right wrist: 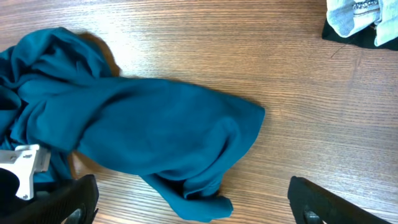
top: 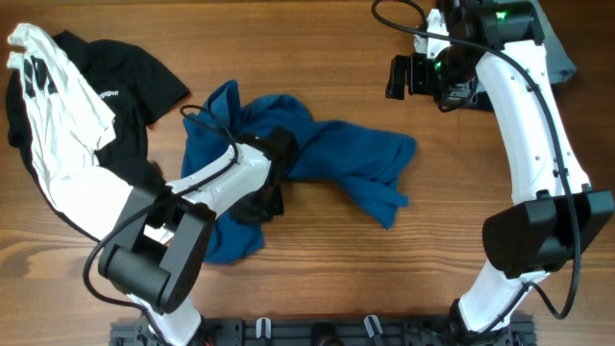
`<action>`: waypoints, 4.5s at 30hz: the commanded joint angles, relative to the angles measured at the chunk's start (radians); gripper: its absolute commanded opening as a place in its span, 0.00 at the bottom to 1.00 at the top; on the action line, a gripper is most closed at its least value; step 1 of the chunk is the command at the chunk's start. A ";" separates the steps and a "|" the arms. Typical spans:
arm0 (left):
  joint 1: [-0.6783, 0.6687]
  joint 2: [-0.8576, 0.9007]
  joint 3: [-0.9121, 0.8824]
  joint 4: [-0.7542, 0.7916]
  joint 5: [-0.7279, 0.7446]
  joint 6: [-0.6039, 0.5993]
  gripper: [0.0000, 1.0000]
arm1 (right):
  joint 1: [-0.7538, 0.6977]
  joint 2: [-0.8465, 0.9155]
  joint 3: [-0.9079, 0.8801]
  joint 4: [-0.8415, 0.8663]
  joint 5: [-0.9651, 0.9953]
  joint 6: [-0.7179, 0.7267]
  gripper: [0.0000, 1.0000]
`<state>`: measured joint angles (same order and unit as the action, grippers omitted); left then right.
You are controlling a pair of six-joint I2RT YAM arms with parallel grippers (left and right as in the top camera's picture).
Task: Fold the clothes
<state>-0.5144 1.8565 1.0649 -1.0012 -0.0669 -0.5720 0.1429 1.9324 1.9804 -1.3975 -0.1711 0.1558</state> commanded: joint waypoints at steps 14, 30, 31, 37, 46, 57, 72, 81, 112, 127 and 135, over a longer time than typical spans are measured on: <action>0.261 -0.288 0.349 -0.185 -0.036 0.075 0.04 | 0.021 -0.001 -0.024 -0.211 -0.114 0.003 0.82; 0.480 -0.718 0.351 0.224 -0.036 0.146 0.04 | 0.109 -0.021 -0.327 -0.001 -0.129 0.031 0.87; 0.480 -0.738 0.351 0.282 -0.036 0.147 0.04 | 0.109 -0.021 -0.336 0.011 -0.129 0.028 0.87; 0.479 -0.753 0.351 0.407 -0.036 0.147 0.04 | 0.108 -0.021 -0.340 0.086 -0.129 0.001 0.90; 0.479 -0.713 0.351 0.407 -0.024 0.146 0.04 | 0.109 -0.016 -0.543 0.452 -0.224 0.076 0.91; 0.479 -0.713 0.351 0.382 -0.007 0.146 0.04 | 0.187 0.058 -0.713 0.863 -0.267 0.211 0.71; 0.479 -0.711 0.351 0.361 -0.002 0.146 0.04 | 0.164 0.161 -0.713 0.993 -0.170 0.212 0.60; 0.480 -0.711 0.351 0.361 -0.025 0.146 0.04 | 0.079 0.106 -0.477 0.896 -0.174 0.151 0.04; 0.477 -0.457 0.341 -0.161 0.086 0.150 0.04 | -0.174 -0.080 -0.692 0.208 -0.265 0.032 0.68; 0.477 -0.455 0.341 -0.064 0.085 0.150 0.04 | -0.171 -0.062 -0.669 0.441 -0.157 0.028 0.95; 0.477 -0.452 0.341 -0.053 0.085 0.150 0.04 | -0.161 0.062 -0.669 0.541 -0.158 0.058 0.79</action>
<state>-0.0418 1.3968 1.4052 -1.0664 0.0097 -0.4450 -0.0334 1.9625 1.3170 -0.8772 -0.3416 0.1913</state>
